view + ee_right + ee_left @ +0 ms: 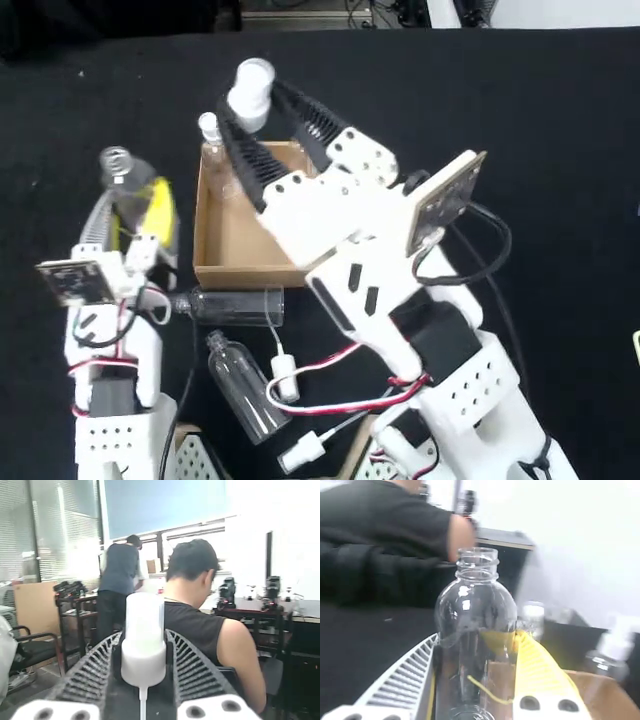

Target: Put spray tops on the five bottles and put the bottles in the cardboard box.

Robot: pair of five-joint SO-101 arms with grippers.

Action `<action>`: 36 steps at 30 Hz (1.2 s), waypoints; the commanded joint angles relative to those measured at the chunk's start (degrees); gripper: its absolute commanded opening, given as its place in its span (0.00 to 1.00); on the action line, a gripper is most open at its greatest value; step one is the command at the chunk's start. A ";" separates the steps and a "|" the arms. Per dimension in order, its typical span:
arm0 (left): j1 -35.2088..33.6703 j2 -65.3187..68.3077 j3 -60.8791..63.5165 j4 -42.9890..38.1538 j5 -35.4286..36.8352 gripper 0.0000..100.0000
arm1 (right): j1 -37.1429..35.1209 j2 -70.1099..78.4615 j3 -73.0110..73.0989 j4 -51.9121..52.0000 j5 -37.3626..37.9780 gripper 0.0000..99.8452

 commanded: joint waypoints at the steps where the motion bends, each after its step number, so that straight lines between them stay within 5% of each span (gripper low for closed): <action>1: 8.57 -1.14 1.27 -1.67 -0.18 0.03 | 1.14 -1.27 -3.82 -2.64 0.00 0.01; 9: 20.44 -1.05 1.27 -1.67 -0.62 0.03 | 1.05 2.42 -4.97 -14.15 0.00 0.01; 36: 20.44 -1.05 1.27 -1.58 -0.62 0.03 | 1.05 10.59 4.26 -12.31 -0.09 0.01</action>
